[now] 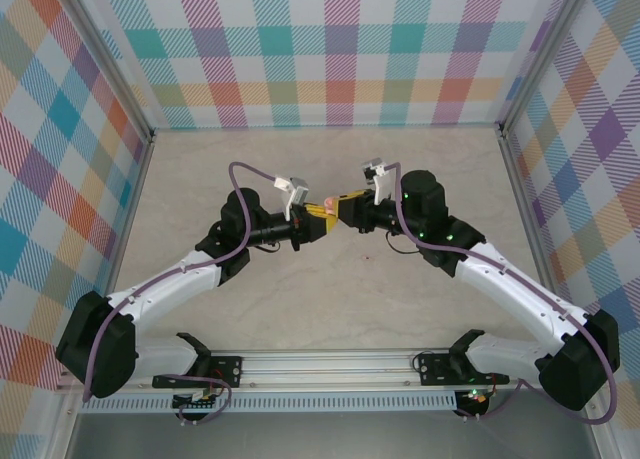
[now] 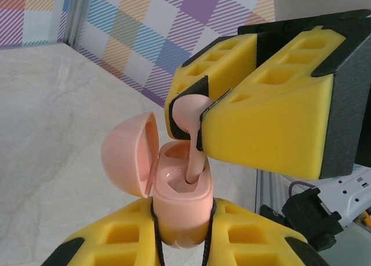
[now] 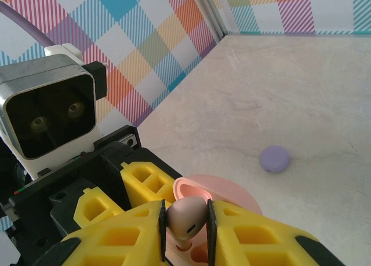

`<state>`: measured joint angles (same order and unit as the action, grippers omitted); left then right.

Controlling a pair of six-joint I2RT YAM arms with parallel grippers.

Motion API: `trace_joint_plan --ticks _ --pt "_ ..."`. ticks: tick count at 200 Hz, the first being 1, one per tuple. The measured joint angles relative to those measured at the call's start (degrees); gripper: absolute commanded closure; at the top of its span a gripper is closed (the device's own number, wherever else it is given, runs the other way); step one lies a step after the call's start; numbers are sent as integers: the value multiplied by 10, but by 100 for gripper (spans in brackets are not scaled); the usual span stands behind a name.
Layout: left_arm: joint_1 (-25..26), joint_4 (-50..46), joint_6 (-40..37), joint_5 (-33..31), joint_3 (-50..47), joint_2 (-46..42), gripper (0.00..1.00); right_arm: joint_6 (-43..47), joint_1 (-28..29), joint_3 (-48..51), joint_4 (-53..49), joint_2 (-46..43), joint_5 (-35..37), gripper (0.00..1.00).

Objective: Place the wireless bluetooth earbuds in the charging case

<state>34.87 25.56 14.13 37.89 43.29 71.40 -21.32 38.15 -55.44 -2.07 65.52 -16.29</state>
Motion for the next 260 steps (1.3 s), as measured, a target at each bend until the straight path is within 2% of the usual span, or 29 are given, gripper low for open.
trace_joint_plan --ticks 61,125,220,260 --pt "3 0 0 -8 0 -13 91 7 0 -3 -6 -7 -7 74" --pt "3 -1 -1 -11 0 -15 91 13 0 -15 -27 -9 -20 66" --pt "3 -17 -18 -9 0 -20 92 17 2 -37 -84 -8 4 69" --pt "3 -18 -20 -9 0 -23 92 26 2 -41 -96 -9 9 65"
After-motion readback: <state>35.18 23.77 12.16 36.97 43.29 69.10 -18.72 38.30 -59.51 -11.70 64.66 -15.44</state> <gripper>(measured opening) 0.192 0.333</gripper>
